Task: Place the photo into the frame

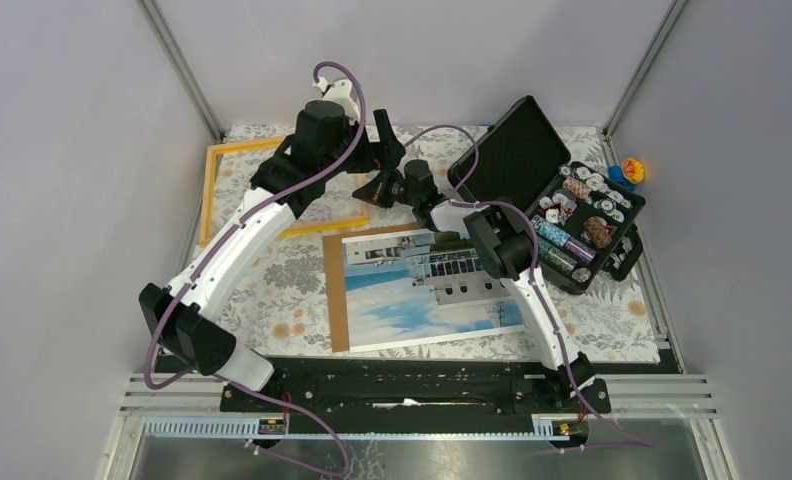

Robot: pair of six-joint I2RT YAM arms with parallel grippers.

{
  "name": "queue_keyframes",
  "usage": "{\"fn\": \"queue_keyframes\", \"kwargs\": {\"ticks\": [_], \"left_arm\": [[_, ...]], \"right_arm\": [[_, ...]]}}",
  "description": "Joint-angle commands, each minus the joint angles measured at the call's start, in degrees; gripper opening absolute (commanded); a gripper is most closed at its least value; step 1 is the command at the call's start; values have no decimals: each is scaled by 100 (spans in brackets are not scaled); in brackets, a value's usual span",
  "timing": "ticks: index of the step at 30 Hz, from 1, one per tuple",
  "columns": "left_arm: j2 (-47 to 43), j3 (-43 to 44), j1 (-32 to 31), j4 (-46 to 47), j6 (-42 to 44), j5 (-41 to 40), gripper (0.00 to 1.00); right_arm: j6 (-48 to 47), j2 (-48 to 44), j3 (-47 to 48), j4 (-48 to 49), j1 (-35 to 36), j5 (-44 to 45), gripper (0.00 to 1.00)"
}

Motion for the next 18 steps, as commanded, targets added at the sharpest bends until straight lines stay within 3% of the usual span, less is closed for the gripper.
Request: {"fn": "queue_keyframes", "kwargs": {"ticks": [1, 9, 18], "left_arm": [[-165, -22, 54, 325, -63, 152, 99], [-151, -27, 72, 332, -86, 171, 99], [-87, -57, 142, 365, -165, 323, 99]], "right_arm": [[-60, 190, 377, 63, -39, -69, 0], [-103, -158, -516, 840, -38, 204, 0], [-183, 12, -319, 1148, -35, -201, 0]]}}
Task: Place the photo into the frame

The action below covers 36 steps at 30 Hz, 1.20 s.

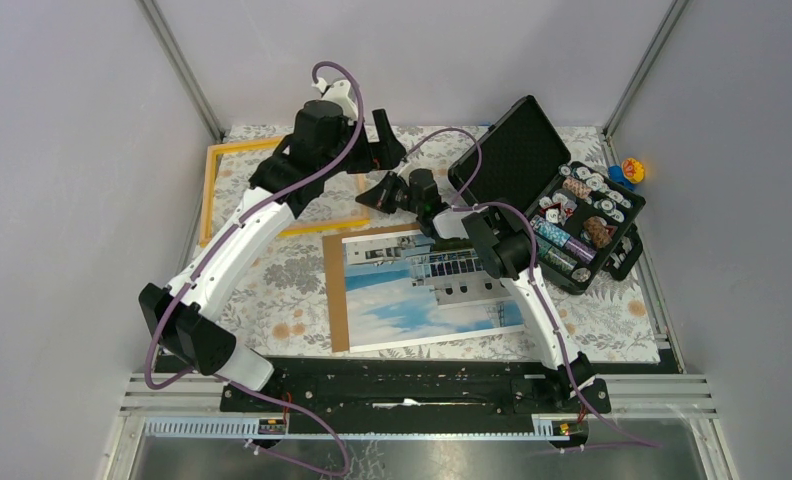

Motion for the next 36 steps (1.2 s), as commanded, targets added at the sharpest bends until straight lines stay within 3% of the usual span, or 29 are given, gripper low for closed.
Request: {"fn": "queue_keyframes", "kwargs": {"ticks": [1, 23, 36], "left_arm": [[-87, -20, 69, 354, -64, 127, 99], [-62, -28, 168, 372, -176, 279, 99], [-61, -47, 224, 384, -228, 360, 99]], "right_arm": [[-149, -45, 188, 342, -19, -267, 0], [-135, -86, 225, 1039, -6, -747, 0], [-124, 31, 492, 650, 3, -703, 0]]}}
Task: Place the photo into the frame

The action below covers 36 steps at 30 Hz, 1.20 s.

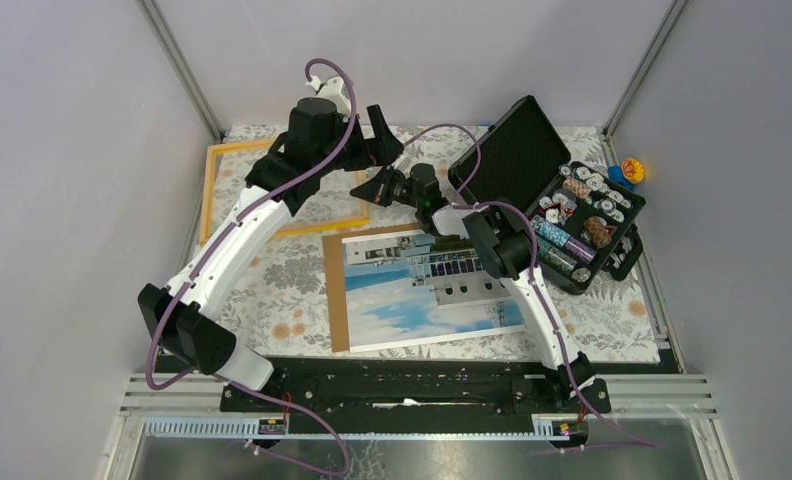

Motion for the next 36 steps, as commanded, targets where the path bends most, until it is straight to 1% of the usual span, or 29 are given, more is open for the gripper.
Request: {"fn": "queue_keyframes", "kwargs": {"ticks": [1, 13, 36], "left_arm": [[-61, -49, 44, 321, -36, 131, 99], [-44, -50, 78, 330, -70, 186, 99], [-53, -49, 140, 331, -109, 259, 99]], "right_arm": [[-82, 29, 280, 98, 7, -122, 0], [-7, 17, 137, 3, 6, 357, 0], [59, 271, 580, -322, 28, 280, 0]]}}
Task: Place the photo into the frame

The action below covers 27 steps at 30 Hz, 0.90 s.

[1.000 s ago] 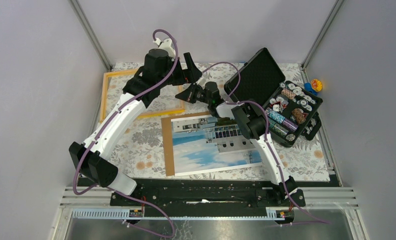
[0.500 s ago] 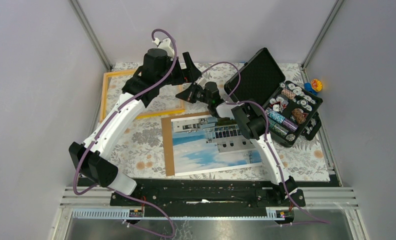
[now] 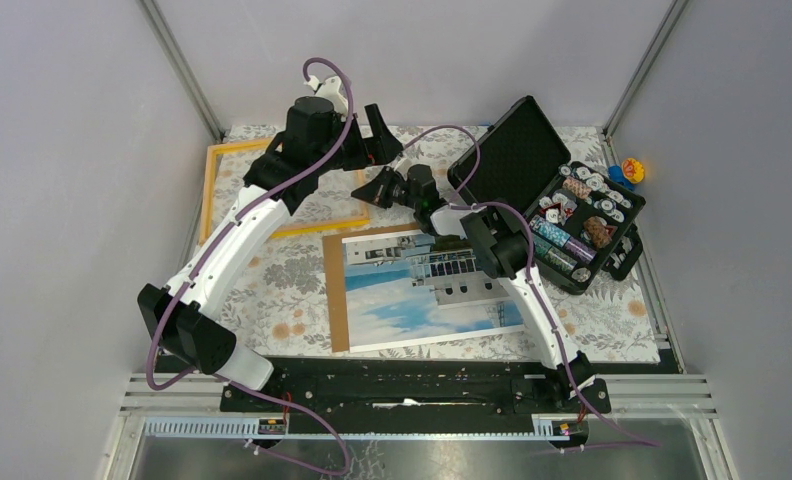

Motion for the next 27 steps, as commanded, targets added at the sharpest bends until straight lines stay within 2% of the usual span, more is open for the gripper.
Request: {"fn": "queue_keyframes", "kwargs": {"ticks": [1, 17, 27], "left_arm": [[-55, -47, 58, 320, -61, 90, 99], [-65, -46, 137, 313, -99, 149, 99], [-63, -51, 156, 317, -140, 226, 99]], "right_arm": [[16, 41, 312, 51, 20, 15, 0], [59, 328, 1026, -909, -11, 36, 0], [382, 355, 1101, -930, -57, 253, 0]]}}
